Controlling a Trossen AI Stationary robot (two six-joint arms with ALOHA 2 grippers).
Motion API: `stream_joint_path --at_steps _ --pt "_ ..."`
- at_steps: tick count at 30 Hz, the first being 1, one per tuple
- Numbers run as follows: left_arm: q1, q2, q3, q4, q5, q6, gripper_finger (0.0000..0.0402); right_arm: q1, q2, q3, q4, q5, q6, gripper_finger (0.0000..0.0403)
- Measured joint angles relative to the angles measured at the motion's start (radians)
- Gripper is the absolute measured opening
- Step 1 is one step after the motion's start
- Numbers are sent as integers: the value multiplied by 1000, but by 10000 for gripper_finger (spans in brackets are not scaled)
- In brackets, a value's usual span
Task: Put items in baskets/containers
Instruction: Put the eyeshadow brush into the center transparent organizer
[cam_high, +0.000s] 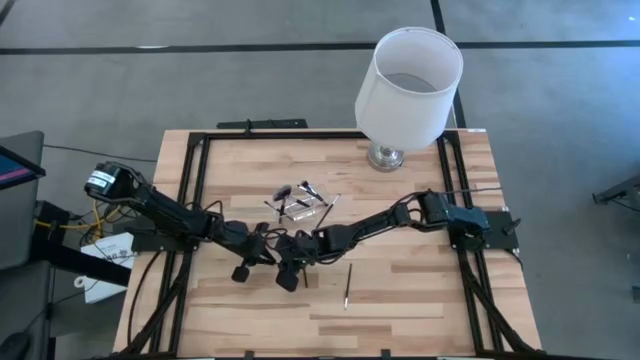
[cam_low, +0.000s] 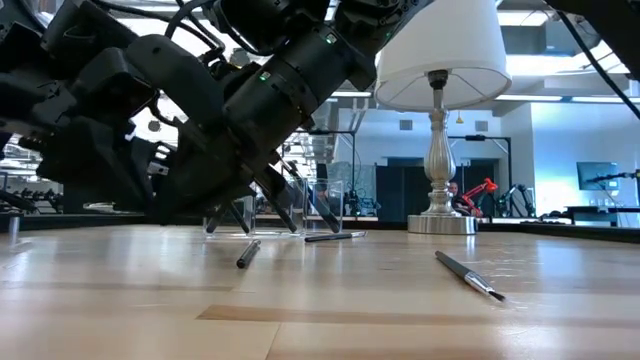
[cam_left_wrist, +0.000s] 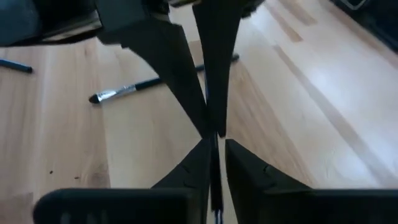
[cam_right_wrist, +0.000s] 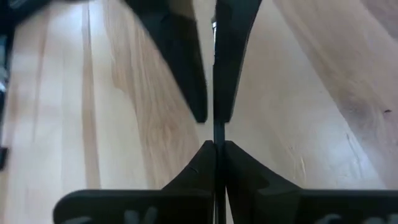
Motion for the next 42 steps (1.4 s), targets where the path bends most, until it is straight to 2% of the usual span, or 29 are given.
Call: stream_joint_path --at_steps 9,13,18,20,22,24,28,30,33,36,42 --pt "0 -211 0 -1 -2 -52 85 13 -12 -1 -89 12 91 8" --pt "0 -327 0 0 14 -132 87 29 -96 -2 -155 90 53 5" --pt "-21 -454 0 14 133 -203 81 82 -264 1 -353 372 -8 5" --pt "-33 -490 0 22 118 -197 81 122 -330 -2 -406 541 -42 7" --pt "-38 -513 0 16 71 -163 81 164 -376 -25 -366 726 -84 8" --pt "-34 -514 0 28 0 -132 81 189 -395 -76 -265 841 -133 7" --pt "-20 -503 0 57 -199 -126 79 179 -391 -194 42 828 -313 3" --pt "-11 -502 0 67 -242 -128 79 159 -394 -236 204 792 -386 6" --pt "-16 -502 0 110 -243 -131 78 132 -394 -283 364 717 -433 9" --pt "-24 -503 0 178 -244 -121 78 119 -391 -288 409 632 -424 7" --pt "-21 -505 -3 215 -247 -110 78 114 -374 -289 452 609 -424 7"
